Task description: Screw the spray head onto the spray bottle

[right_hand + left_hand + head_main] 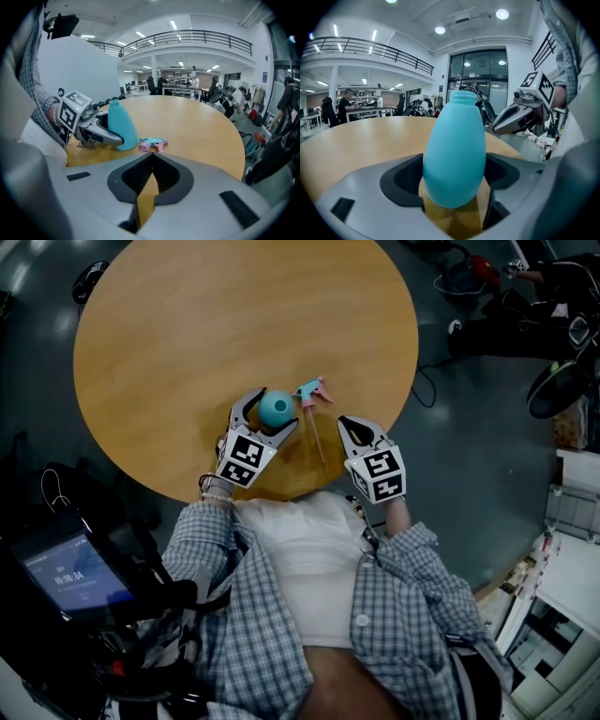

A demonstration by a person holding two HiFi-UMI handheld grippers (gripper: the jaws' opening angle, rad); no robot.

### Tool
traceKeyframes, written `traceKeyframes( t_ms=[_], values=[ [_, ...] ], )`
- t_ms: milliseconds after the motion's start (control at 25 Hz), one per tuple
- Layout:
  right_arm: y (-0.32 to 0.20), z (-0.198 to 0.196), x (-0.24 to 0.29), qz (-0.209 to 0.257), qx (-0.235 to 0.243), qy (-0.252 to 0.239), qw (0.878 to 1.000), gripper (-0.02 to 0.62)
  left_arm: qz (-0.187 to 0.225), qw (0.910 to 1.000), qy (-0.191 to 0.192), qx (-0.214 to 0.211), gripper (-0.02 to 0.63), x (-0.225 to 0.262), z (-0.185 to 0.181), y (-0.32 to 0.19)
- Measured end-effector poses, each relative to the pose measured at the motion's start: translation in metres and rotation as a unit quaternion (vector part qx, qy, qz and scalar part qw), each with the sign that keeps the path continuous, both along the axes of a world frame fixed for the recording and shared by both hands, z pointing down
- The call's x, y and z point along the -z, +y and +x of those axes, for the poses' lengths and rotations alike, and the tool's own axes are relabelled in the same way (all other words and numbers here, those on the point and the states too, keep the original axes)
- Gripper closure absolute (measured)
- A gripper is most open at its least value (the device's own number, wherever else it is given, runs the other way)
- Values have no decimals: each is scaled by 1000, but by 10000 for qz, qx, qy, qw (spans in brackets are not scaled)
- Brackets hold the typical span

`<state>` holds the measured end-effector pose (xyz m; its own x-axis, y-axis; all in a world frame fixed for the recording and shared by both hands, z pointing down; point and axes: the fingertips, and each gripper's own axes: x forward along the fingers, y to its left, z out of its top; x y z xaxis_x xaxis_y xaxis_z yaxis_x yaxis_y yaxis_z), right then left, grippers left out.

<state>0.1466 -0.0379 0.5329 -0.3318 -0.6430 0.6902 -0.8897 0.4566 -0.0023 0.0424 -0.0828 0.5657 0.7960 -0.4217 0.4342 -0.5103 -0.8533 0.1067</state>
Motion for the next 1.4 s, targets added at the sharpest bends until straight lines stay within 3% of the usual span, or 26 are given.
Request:
traceKeyframes(
  t_ms=[240,440,520,800,1120,1200,1400],
  values=[
    [-28,6,-8,-158,945,792,9922,600,-2,10000,23,28,202,-3,0,-1],
    [-50,0,-22,-416,1302,750,9878,586,-30,10000,9,57,202,-6,2,-2],
    [-53,-2,-32,-626,1457,770,9843,493,-34,10000,8,69,202,-7,3,-3],
    [-48,-9,-65,-1128,1807,1094,9709,492,-38,10000,16,89,202,-8,3,-1],
    [-51,-14,-79,-1310,1599,1034,9729,494,-62,9999,19,80,202,-7,2,2],
    [-52,-14,-79,-1293,1551,1050,9737,543,-58,9999,23,82,202,-8,1,3],
    [-56,-10,-83,-1181,1361,923,9793,555,-55,9999,30,91,202,-11,-1,2]
  ],
)
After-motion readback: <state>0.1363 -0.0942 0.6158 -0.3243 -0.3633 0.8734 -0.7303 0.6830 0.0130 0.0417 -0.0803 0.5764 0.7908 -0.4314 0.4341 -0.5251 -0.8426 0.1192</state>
